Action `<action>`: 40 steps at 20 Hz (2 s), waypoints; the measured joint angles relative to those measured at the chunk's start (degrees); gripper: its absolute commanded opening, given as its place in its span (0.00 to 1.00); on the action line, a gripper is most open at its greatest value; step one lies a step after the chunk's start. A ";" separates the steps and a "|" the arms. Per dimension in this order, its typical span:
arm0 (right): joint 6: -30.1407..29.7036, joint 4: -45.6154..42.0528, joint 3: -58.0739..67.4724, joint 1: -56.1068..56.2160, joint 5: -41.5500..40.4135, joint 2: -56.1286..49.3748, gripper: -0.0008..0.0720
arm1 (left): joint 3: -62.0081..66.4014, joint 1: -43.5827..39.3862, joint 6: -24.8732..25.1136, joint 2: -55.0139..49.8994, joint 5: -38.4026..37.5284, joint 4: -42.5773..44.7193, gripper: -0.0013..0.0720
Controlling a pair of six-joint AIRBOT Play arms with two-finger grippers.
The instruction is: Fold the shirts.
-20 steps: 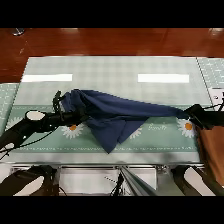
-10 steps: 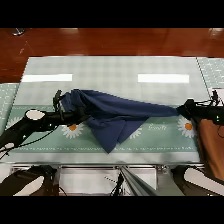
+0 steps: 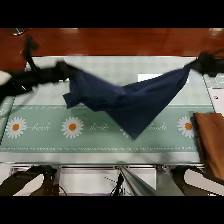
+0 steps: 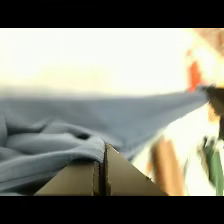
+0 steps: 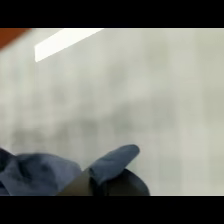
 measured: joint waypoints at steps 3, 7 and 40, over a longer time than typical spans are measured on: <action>4.90 -7.28 16.79 3.39 4.15 2.25 0.05 | 19.26 3.19 -2.10 0.46 -1.77 3.91 0.05; 8.28 -14.01 27.12 5.05 7.69 11.63 0.05 | 39.98 6.93 -9.57 3.08 -7.15 18.78 0.05; 2.80 -14.14 -5.88 12.70 -10.32 4.35 0.05 | 5.11 5.86 -21.92 -3.26 8.37 45.90 0.05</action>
